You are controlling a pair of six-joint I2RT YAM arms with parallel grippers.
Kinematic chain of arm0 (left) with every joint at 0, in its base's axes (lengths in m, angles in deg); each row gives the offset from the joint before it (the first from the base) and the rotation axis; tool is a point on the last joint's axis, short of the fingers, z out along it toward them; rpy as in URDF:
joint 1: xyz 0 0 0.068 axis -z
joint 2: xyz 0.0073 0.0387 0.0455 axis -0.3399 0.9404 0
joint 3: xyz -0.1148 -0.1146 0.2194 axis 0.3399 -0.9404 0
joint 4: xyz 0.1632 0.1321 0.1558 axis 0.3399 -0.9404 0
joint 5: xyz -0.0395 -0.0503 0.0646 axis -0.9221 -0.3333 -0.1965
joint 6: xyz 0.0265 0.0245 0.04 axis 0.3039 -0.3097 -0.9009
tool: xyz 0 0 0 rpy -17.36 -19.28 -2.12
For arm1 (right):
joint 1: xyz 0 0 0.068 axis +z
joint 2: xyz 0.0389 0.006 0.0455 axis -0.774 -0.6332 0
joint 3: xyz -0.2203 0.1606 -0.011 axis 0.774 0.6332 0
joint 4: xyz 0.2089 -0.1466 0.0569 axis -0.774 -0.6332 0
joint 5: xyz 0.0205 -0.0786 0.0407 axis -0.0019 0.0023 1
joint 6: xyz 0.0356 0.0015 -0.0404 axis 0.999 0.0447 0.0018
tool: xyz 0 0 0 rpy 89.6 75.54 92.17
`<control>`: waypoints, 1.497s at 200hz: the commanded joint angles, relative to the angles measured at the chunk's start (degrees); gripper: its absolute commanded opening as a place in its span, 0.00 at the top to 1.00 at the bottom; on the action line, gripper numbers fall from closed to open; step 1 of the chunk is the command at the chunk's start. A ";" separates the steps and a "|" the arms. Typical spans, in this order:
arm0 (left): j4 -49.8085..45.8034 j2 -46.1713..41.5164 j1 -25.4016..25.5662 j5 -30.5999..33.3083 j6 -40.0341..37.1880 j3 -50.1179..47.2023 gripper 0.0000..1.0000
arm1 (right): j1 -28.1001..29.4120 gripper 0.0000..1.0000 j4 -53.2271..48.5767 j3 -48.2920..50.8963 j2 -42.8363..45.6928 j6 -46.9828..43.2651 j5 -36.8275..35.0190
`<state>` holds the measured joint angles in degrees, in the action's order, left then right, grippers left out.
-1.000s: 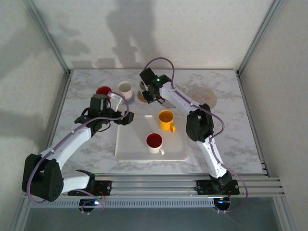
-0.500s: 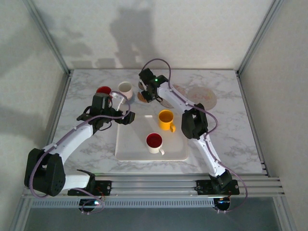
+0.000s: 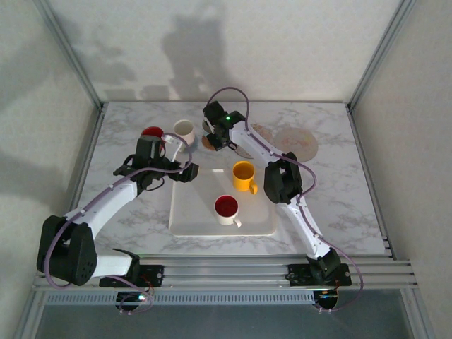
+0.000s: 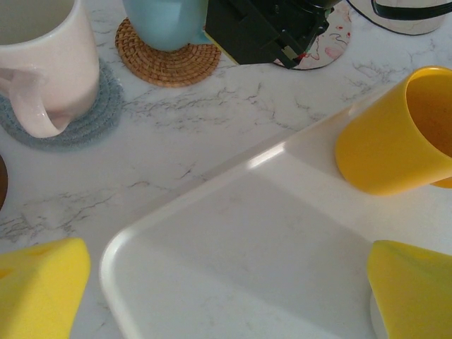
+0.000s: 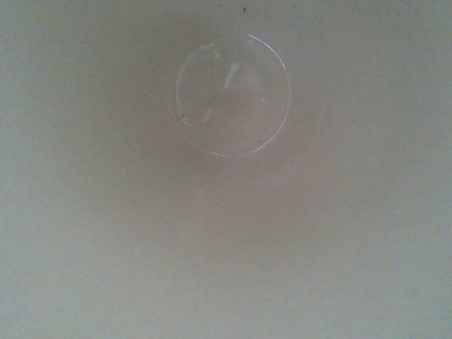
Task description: Place the cup by the coaster
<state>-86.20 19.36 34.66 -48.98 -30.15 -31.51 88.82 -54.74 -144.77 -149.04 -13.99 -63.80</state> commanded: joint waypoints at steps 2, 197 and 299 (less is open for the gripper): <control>-1.18 -0.49 -0.48 -0.37 -0.12 0.76 0.00 | -0.69 0.94 1.80 -2.86 0.31 0.08 -0.70; -1.64 0.83 -0.53 -0.63 0.23 1.46 0.00 | -0.75 0.79 -1.02 -3.40 0.00 1.51 0.80; -1.55 0.92 -0.55 -1.07 0.32 1.45 0.00 | -0.63 0.58 -2.67 -2.91 2.18 3.26 1.49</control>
<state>-87.20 20.05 34.66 -49.00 -30.13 -31.51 88.23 -55.86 -146.65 -149.24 -11.68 -62.29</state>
